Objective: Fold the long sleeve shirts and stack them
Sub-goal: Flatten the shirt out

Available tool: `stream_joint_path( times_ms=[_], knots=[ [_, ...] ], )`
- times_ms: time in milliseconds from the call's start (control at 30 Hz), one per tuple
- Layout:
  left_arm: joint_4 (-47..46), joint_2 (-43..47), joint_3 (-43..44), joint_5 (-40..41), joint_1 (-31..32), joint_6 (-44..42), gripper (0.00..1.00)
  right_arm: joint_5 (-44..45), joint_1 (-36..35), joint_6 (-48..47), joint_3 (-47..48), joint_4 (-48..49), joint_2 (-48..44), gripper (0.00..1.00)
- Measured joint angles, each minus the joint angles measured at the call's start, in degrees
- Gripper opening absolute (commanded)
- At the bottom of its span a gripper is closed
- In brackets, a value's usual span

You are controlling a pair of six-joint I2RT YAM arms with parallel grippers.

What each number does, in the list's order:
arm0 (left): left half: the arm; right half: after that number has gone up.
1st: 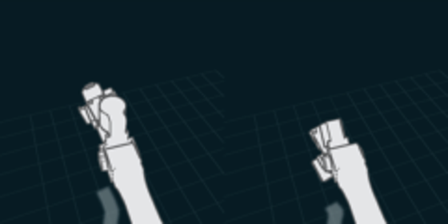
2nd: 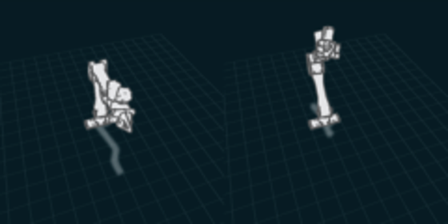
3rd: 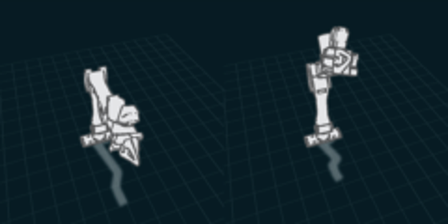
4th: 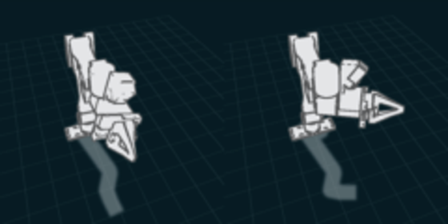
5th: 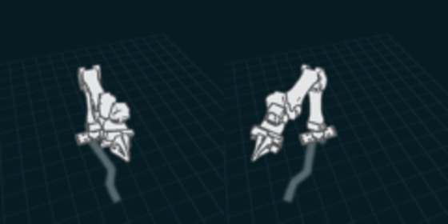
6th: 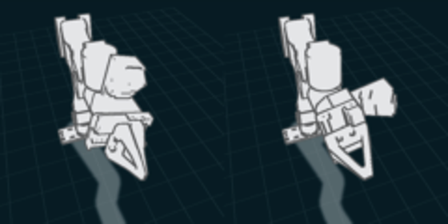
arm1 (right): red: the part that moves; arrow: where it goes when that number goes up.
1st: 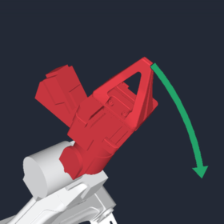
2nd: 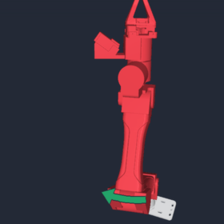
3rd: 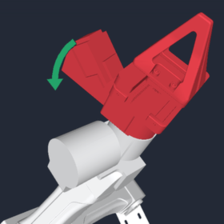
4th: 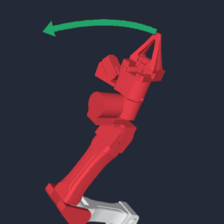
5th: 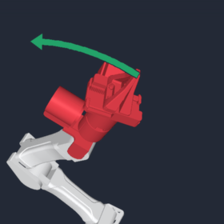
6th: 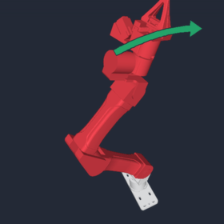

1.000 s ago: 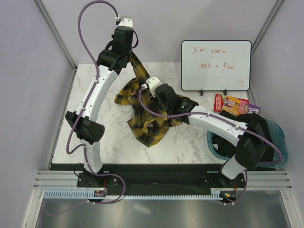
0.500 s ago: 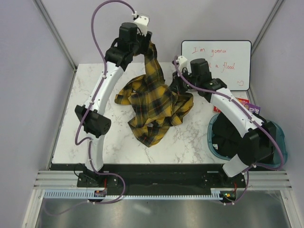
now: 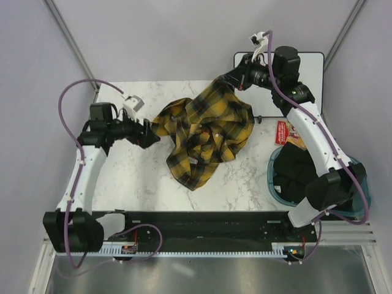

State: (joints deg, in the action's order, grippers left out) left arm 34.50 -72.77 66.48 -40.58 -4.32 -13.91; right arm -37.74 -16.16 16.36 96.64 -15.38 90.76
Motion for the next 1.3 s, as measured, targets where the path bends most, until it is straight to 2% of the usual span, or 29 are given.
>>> stream_joint_path(
  times_ms=[100,233,367,467,567,633,667,833,967,1067,1100,1133,1200,1233,1300],
  knots=[
    [-0.37,5.75,-6.86,-3.76,5.11,-2.19,0.99,0.70,-0.37,2.93,4.20,1.90,1.75,0.00],
    [-2.64,2.60,-12.76,-5.49,6.34,-0.24,0.99,4.37,-0.37,5.07,10.21,2.75,3.50,0.00],
    [-6.40,0.28,-17.97,-5.22,7.32,5.31,0.99,8.48,-0.37,6.19,15.72,3.54,4.70,0.00],
    [-14.56,3.06,-22.95,-6.34,9.27,12.33,0.99,11.32,-0.37,6.40,17.66,4.28,5.25,0.00],
    [-20.24,8.13,-27.65,-5.40,13.70,16.63,0.91,13.33,-0.39,6.47,17.97,4.66,5.77,0.00],
    [-22.91,12.00,-30.34,-2.38,19.28,18.51,0.87,14.21,-0.37,6.56,17.97,4.63,6.38,0.00],
    [-24.04,13.40,-31.23,-0.13,22.58,19.28,0.82,14.71,-0.37,6.58,17.94,4.61,6.69,0.00],
    [-27.45,12.35,-31.95,13.03,36.65,23.19,0.81,16.31,-0.37,6.56,17.94,4.35,7.61,0.00],
    [-27.98,7.30,-31.95,22.75,43.12,25.55,0.78,17.18,-0.37,6.36,17.94,4.44,7.61,0.00],
    [-28.15,4.70,-32.06,27.41,44.65,27.54,0.74,17.35,-0.37,6.16,17.94,4.24,7.61,0.00],
    [-28.46,4.46,-32.17,28.59,44.81,28.13,0.70,17.35,-0.37,6.14,17.94,4.28,7.61,0.00],
    [-28.89,4.33,-32.26,29.66,44.96,28.59,0.58,17.38,-0.37,6.12,17.94,4.26,7.61,0.00],
    [-30.40,4.04,-32.39,31.41,45.05,29.59,0.44,17.53,-0.37,6.14,17.94,4.24,7.61,0.00],
    [-31.45,3.87,-32.61,32.54,45.13,29.75,0.31,17.70,-0.37,6.14,17.94,4.26,7.61,0.00],
    [-33.00,3.76,-33.11,34.38,45.09,30.25,0.15,18.12,-0.37,6.05,17.94,4.26,7.61,0.00]
  ],
)
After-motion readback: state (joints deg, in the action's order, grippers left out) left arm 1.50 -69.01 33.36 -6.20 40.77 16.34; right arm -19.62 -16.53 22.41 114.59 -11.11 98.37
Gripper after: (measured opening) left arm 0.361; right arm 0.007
